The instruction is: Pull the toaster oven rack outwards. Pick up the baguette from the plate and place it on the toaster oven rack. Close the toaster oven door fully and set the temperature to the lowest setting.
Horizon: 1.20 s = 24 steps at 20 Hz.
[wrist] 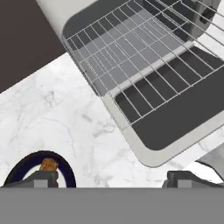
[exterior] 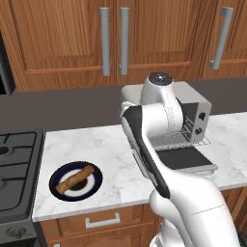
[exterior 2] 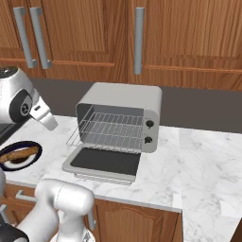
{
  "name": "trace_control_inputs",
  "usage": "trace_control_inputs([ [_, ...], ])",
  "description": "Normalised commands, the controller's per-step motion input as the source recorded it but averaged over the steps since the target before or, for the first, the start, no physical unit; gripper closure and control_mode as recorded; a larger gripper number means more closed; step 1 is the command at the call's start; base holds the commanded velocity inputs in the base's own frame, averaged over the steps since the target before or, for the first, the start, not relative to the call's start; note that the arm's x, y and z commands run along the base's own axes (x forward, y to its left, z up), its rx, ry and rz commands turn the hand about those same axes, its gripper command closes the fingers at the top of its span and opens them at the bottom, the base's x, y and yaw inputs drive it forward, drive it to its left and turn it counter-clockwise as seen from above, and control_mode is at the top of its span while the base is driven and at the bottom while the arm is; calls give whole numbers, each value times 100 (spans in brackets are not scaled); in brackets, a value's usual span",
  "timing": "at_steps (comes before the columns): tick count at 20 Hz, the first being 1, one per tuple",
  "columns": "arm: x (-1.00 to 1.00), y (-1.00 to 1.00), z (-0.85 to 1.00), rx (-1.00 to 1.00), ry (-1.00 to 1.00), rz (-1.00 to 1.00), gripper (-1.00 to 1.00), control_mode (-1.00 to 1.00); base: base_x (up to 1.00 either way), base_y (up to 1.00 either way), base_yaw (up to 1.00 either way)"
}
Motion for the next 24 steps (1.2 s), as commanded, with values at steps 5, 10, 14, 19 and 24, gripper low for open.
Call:
trace_control_inputs([
  [5,56,53,-31,-1,9,3,-100,-100,0,0,0],
  [10,44,46,-22,-5,22,5,-100,-100,0,0,0],
  [14,20,43,-36,-3,9,6,-100,-100,0,0,0],
  [19,0,44,-45,0,5,7,-100,-100,0,0,0],
  [24,0,53,-54,0,14,1,-100,-100,0,0,0],
])
